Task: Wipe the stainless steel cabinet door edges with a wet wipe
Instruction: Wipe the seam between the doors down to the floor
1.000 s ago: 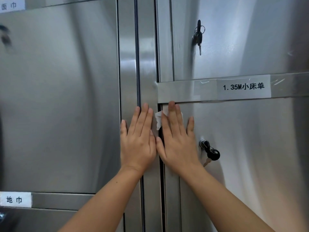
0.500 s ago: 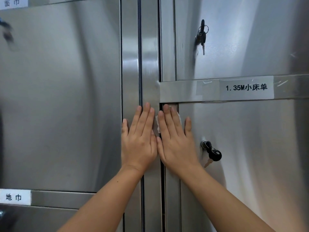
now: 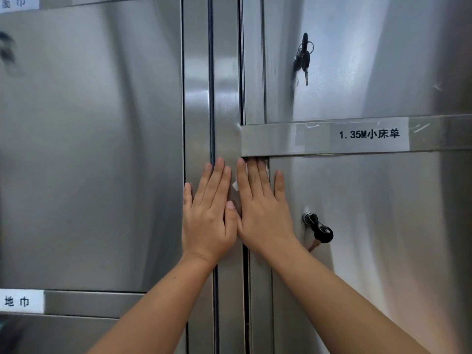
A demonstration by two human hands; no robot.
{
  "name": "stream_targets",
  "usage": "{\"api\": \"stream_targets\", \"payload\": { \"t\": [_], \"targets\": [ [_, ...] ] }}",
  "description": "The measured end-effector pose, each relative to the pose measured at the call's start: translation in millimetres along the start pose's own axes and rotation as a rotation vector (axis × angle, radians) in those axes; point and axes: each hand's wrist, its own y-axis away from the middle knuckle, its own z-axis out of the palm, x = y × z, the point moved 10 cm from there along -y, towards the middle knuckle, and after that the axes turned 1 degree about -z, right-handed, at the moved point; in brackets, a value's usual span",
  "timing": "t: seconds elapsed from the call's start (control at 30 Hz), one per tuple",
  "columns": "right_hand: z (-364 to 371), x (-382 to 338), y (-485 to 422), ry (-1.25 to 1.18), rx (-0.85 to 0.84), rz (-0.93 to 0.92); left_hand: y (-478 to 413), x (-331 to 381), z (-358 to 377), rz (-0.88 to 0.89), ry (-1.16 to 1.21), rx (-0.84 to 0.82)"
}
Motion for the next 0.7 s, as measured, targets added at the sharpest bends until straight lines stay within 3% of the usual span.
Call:
{"api": "stream_targets", "payload": {
  "t": [0.13,0.3,0.5,0.7],
  "targets": [
    [0,-2,17,-0.039,0.052,0.007,-1,0,-1,-0.002,0.016,-0.001],
    [-1,-2,18,0.083,0.038,-0.058,-1,0,-3,0.022,0.026,-0.018],
    [-4,2,5,0.090,0.030,-0.046,2,-8,-6,0.219,-0.062,-0.095],
    [2,-6,31,0.038,0.053,-0.062,9,-13,-5,0.198,-0.130,-0.116]
  ]
}}
